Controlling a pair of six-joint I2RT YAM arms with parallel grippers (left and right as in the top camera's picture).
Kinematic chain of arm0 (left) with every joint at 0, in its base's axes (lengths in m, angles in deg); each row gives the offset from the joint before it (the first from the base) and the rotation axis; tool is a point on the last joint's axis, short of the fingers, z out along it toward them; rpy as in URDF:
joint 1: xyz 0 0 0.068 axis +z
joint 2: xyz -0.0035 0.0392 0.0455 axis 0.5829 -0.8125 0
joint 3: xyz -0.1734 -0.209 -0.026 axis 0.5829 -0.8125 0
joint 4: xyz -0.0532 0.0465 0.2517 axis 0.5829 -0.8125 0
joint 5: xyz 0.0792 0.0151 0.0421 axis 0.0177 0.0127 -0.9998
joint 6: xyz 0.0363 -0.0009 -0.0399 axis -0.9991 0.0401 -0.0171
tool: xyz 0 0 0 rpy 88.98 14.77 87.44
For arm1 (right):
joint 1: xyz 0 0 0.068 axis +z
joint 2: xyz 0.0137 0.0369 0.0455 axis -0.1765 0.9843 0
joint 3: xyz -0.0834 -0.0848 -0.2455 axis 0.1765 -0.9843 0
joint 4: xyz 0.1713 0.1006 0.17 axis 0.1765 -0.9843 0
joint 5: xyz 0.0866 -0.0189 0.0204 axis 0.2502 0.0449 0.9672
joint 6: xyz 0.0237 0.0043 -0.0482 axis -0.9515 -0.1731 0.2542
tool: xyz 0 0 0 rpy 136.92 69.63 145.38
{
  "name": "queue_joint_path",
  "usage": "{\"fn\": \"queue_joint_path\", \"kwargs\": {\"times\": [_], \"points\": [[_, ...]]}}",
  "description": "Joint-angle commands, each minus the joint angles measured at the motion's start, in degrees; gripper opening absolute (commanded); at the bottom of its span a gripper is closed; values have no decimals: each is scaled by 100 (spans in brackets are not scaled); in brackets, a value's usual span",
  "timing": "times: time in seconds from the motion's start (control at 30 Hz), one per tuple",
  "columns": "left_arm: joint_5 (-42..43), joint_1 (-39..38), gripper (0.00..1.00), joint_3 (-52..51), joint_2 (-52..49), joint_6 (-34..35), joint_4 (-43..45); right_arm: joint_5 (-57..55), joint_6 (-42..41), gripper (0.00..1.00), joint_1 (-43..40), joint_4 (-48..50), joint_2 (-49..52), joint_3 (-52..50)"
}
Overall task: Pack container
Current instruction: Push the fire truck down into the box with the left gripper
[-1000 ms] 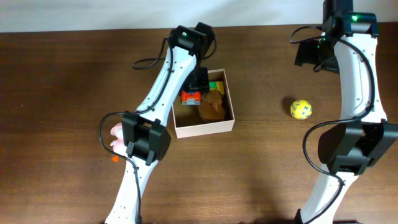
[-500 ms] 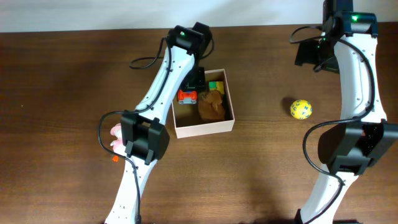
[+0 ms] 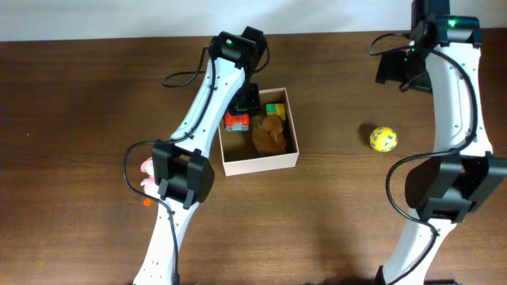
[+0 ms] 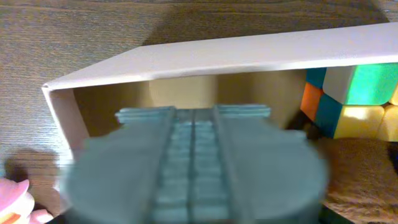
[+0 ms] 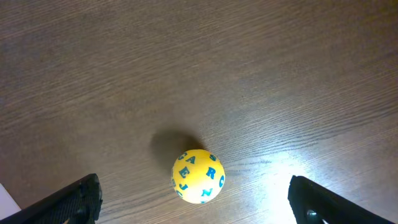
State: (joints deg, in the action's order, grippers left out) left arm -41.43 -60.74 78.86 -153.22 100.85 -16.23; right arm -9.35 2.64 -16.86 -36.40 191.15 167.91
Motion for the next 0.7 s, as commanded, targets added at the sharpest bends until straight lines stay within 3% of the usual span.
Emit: {"fn": "queue_joint_path", "kwargs": {"times": [0.0,0.27,0.67], "points": [[-87,39,73,-28,-96,-13,11,-90,17,99,28,0,-74,72],[-105,39,76,-28,-98,-15,55,-92,17,99,28,0,-74,72],[-151,24,70,400,-70,-37,-87,-92,17,99,28,0,-74,72]]}}
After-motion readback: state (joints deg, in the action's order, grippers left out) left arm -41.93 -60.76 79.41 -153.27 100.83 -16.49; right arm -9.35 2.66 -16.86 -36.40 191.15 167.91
